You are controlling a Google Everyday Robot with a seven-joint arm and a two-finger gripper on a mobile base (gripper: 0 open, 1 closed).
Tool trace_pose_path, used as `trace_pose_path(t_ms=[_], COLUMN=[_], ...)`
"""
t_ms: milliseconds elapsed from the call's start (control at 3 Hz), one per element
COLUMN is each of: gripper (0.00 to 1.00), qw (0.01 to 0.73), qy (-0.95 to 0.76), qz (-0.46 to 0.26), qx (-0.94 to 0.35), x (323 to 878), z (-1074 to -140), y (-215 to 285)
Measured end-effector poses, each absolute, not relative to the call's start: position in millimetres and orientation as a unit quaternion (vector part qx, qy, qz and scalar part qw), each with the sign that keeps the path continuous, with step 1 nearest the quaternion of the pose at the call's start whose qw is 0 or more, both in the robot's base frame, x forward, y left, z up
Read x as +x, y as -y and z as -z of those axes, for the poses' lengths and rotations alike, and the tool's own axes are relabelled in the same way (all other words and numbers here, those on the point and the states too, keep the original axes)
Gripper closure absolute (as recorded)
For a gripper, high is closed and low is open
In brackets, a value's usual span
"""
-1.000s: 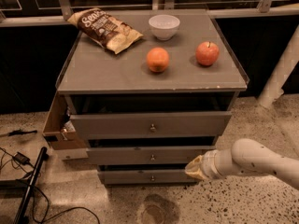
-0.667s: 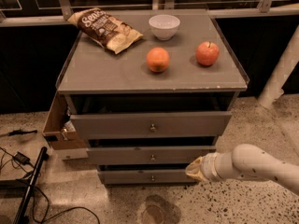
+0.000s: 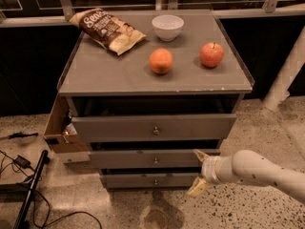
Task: Open middle drawer
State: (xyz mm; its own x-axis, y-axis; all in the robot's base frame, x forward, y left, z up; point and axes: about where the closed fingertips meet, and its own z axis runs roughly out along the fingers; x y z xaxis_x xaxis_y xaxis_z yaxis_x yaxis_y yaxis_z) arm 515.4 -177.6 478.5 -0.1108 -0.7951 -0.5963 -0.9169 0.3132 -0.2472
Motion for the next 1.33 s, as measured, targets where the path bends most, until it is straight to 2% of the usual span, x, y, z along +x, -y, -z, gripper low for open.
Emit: trace_pose_path(t_ms=[1333], gripper=[0.0], qw=[0.34], qy=[-0.723], qz=[-0.09], qx=[-0.594], x=[554.9], z=[-448.6], y=[165.8])
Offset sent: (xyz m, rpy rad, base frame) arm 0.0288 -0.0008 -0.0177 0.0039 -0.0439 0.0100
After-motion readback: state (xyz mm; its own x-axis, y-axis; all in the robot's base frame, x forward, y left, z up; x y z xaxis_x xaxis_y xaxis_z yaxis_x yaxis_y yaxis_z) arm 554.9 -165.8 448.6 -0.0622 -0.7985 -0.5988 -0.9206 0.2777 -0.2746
